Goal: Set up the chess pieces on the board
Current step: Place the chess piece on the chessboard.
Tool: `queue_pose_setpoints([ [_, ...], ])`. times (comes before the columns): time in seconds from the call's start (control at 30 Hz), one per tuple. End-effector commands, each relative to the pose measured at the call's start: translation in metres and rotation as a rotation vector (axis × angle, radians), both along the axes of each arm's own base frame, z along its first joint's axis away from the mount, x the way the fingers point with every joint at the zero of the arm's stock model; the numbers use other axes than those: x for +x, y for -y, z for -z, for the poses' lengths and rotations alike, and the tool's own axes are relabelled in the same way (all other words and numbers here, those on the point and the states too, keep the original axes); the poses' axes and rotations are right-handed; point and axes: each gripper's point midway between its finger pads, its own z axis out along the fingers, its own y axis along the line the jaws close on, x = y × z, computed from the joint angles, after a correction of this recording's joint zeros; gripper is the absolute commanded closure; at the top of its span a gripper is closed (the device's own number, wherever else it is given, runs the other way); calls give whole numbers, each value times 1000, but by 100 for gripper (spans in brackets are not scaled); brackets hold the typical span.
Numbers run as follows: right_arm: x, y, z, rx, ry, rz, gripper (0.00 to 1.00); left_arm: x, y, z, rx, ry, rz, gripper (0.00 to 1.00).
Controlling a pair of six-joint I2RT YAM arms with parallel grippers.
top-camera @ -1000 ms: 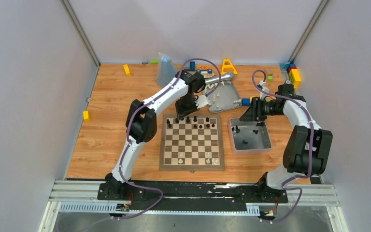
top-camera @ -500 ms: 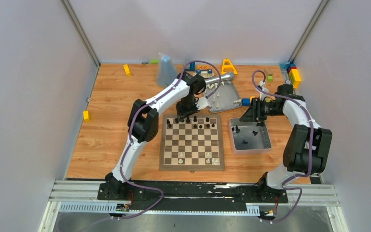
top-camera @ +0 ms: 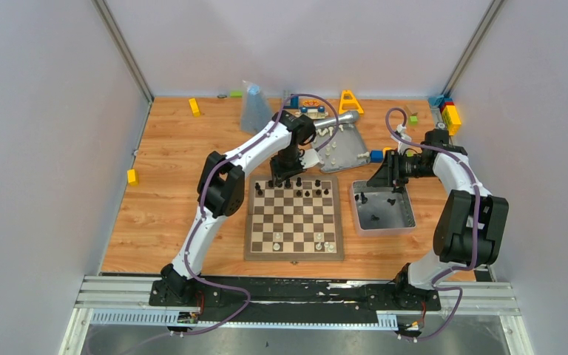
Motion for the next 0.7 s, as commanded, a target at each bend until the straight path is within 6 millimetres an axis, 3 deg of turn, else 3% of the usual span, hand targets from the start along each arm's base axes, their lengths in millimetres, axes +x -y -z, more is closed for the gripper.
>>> queue_pose_setpoints([
  [0.0,5,-2,-7,23,42,-23,64,5,4,-8,-16,20,3,87],
  [0.27,4,-2,-7,24,41,-23,65,5,4,-10,-17,23,0,75],
  [0.67,4,-2,-7,29,38,-24,65,9,5,-17,-25,48,-3,68],
])
